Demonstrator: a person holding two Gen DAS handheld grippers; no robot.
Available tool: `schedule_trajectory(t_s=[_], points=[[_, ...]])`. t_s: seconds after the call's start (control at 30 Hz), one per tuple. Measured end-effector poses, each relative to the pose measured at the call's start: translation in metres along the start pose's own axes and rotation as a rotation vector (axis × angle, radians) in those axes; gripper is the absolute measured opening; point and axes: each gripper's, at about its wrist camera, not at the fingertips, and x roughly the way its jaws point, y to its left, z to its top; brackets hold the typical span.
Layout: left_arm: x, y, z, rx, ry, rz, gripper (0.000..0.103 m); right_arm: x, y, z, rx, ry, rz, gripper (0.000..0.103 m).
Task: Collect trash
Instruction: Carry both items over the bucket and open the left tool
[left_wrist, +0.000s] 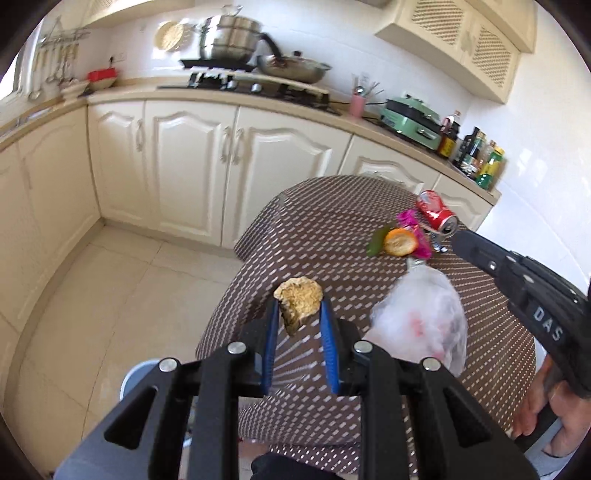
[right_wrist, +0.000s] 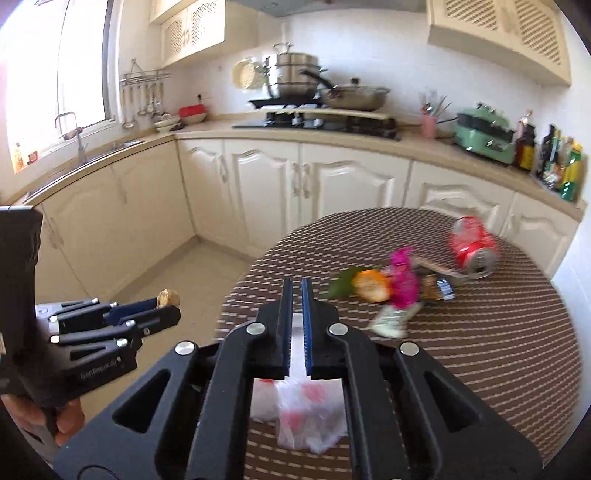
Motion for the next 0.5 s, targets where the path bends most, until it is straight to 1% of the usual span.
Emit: schedule_trajectory(t_s=[0.07,0.1,0.17,0.2,0.23,0.27,0.3,0.33,0.4,0.43,0.5], points=[[0.001,0.006,-0.005,-0.002,0.004,0.006,0.021,0.011,0.008,-0.003,0.001,0.037,-0.012,0.006],[0.003,0.008,-0.008,-0.011,0.012,-0.004,0.021,0.014,0.011,-0.007,0.008,0.043,-0.015,0.006],[0.005,0.009,-0.012,-0.014,0.017,-0.015,0.021,0.017,0.013,-0.013,0.025,0.061,-0.021,0.01],[0.006,0.008,-0.014,-0.009,0.017,-0.015,0.021,0.016,0.013,-0.016,0.027,0.064,-0.023,0.02],[0.006,0.008,-0.016,-0.004,0.015,-0.014,0.021,0.014,0.013,-0.02,0.028,0.062,-0.028,0.048],[0.006,0.007,-0.016,-0.003,0.014,-0.017,0.021,0.01,0.014,-0.024,0.025,0.044,-0.055,0.067],[0.005,0.007,-0.016,-0.006,0.012,-0.026,0.021,0.007,0.013,-0.025,0.021,0.03,-0.082,0.077],[0.005,0.006,-0.016,-0.008,0.01,-0.032,0.021,0.005,0.014,-0.029,0.011,0.016,-0.121,0.077],[0.004,0.004,-0.018,-0.002,0.007,-0.032,0.021,0.007,0.011,-0.035,0.021,0.026,-0.126,0.077],[0.004,0.003,-0.019,-0.001,0.008,-0.031,0.021,0.01,0.007,-0.038,0.037,0.039,-0.124,0.077],[0.004,0.002,-0.02,0.001,0.011,-0.033,0.021,0.021,-0.002,-0.046,0.069,0.084,-0.156,0.077]])
